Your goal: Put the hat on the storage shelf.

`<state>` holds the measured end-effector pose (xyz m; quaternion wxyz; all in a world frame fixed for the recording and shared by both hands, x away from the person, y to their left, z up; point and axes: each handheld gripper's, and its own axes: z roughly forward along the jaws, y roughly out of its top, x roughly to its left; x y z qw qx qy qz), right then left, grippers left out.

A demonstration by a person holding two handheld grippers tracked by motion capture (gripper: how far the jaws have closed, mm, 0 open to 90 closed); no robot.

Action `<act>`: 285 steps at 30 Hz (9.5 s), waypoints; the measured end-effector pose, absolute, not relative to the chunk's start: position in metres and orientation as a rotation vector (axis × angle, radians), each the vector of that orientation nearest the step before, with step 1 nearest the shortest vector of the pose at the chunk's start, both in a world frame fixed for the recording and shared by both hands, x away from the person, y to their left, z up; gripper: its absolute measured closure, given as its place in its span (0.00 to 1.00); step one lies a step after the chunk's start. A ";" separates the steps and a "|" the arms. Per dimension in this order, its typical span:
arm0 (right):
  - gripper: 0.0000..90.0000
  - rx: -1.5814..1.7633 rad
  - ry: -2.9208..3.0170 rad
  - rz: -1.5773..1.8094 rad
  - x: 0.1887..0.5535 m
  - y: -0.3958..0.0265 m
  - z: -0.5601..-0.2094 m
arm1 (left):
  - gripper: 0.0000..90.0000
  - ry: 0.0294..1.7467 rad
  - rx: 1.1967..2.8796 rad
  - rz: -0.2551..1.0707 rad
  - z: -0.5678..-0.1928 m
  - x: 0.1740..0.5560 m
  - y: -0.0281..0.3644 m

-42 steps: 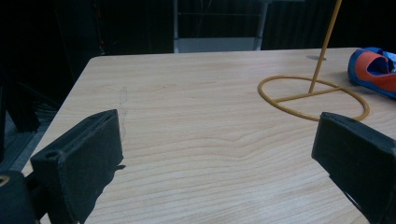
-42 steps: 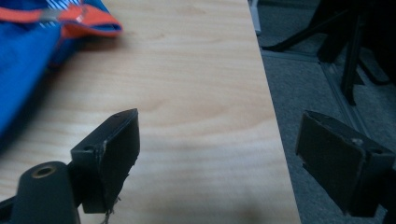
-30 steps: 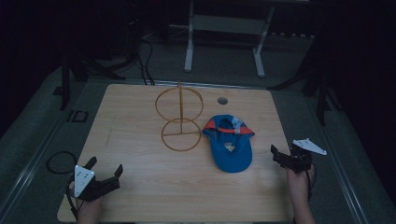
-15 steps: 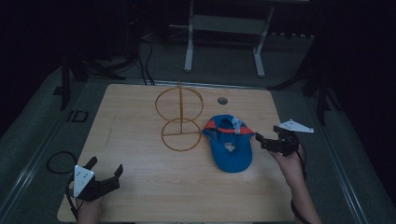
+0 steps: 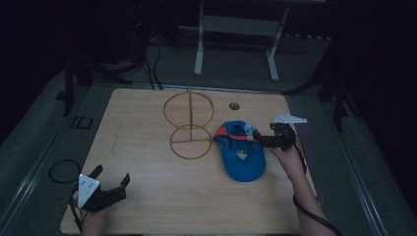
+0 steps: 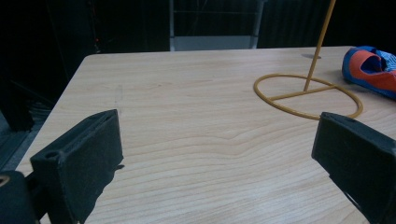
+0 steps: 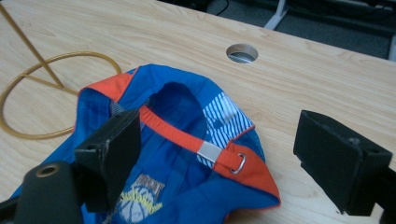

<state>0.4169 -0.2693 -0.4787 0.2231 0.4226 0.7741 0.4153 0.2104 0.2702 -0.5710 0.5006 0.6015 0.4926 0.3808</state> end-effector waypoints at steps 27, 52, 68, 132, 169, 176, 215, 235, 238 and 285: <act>0.27 1.230 2.194 0.930 0.483 -0.231 -0.536 | 0.02 1.181 1.475 0.912 -0.571 0.210 0.269; 0.93 1.128 2.326 0.783 0.480 -0.219 -0.552 | 0.02 1.188 1.469 0.912 -0.571 0.209 0.270; 0.95 1.128 2.241 0.885 0.463 -0.231 -0.511 | 0.02 1.173 1.431 0.901 -0.570 0.209 0.269; 0.96 0.782 1.954 1.244 0.341 -0.240 -0.328 | 0.06 0.773 1.686 0.662 -0.380 0.255 0.144; 0.96 0.689 1.992 1.279 0.324 -0.231 -0.333 | 0.53 0.587 1.933 0.558 -0.345 0.356 -0.012; 0.96 0.679 2.007 1.285 0.319 -0.231 -0.334 | 0.64 0.601 1.986 0.541 -0.349 0.362 -0.024; 0.65 0.604 2.051 1.468 0.266 -0.253 -0.346 | 0.99 0.277 1.942 0.772 -0.339 0.341 -0.021; 0.69 0.570 2.131 1.602 0.263 -0.276 -0.357 | 0.98 -0.215 1.799 0.586 -0.342 0.308 0.047; 0.69 0.530 2.152 1.644 0.257 -0.268 -0.358 | 0.98 -0.237 1.754 0.554 -0.342 0.305 0.055; 1.00 0.465 2.220 1.641 0.248 -0.226 -0.366 | 0.74 -0.264 1.700 0.315 -0.353 0.303 0.074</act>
